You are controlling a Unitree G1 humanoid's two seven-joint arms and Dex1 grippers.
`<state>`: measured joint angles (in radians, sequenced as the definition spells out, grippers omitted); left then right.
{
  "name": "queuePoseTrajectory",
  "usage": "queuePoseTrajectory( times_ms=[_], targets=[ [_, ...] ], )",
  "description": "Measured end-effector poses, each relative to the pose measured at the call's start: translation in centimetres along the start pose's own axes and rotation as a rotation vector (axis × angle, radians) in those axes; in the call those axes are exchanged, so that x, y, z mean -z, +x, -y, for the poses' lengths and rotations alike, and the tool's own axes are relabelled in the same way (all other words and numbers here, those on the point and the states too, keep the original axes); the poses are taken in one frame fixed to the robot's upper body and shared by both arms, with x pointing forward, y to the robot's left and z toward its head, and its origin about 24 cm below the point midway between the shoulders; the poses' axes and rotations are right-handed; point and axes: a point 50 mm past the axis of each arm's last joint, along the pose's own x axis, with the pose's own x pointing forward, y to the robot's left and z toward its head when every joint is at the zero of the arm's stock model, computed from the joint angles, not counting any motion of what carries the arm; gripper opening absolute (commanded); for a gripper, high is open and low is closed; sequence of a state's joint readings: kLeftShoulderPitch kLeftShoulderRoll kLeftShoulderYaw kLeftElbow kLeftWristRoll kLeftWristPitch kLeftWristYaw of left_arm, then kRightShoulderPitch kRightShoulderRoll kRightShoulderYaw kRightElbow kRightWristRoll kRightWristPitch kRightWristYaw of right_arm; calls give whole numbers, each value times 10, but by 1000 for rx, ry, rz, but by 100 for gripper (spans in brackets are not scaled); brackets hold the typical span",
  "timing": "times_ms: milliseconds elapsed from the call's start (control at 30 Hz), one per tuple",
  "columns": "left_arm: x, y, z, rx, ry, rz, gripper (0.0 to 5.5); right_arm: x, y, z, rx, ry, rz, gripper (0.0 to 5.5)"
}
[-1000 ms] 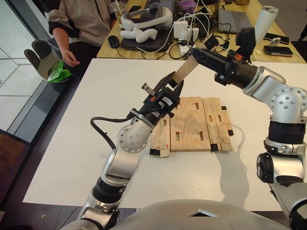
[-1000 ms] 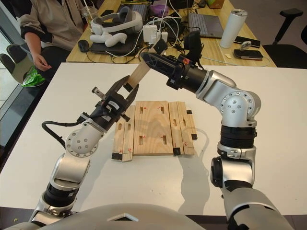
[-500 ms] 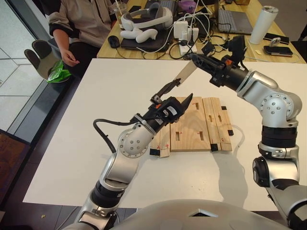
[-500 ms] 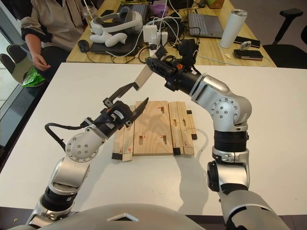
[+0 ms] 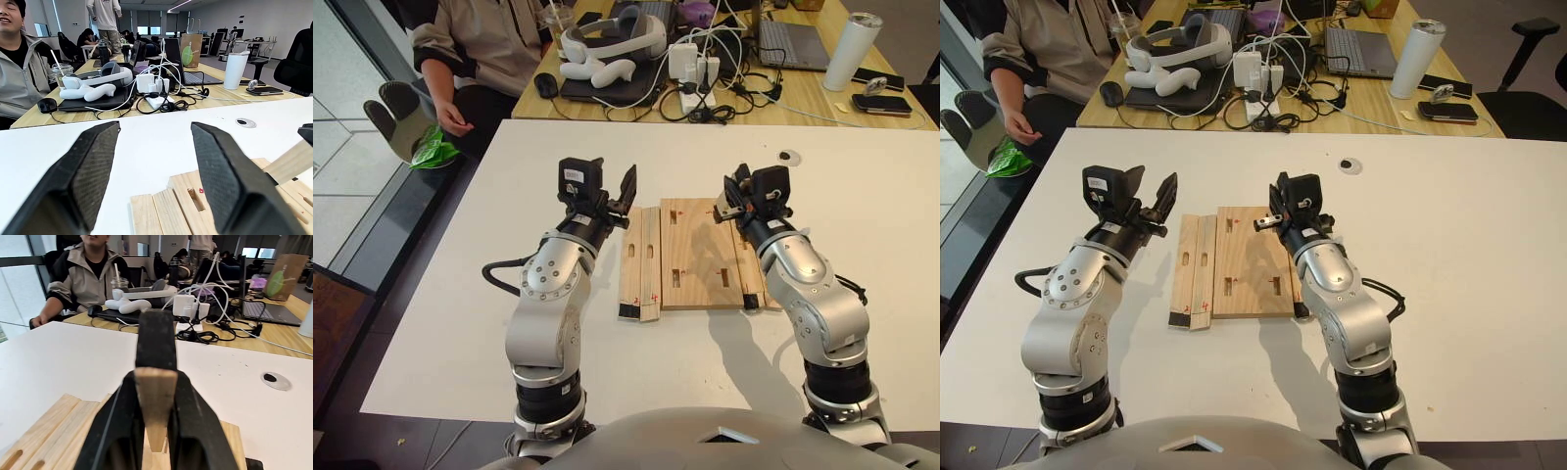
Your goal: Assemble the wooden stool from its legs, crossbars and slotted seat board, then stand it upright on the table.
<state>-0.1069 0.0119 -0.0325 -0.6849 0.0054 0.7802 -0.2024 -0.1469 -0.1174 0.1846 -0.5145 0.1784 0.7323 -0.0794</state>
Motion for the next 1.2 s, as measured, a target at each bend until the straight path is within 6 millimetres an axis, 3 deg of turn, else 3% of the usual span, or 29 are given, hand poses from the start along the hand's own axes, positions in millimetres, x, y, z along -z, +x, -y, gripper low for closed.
queuePoseTrajectory(
  times_ms=[267, 733, 1200],
  targets=[
    [1, -2, -4, -14, 1, -22, 270, 19, -16, 24, 208, -48, -163, 39],
    [-1, -4, -4, -17, 26, -19, 270, 15, -23, 8, 149, 69, -155, 39],
    [1, -4, -3, -12, 24, -25, 270, 28, -17, 18, 177, 42, -183, 39]
  ],
)
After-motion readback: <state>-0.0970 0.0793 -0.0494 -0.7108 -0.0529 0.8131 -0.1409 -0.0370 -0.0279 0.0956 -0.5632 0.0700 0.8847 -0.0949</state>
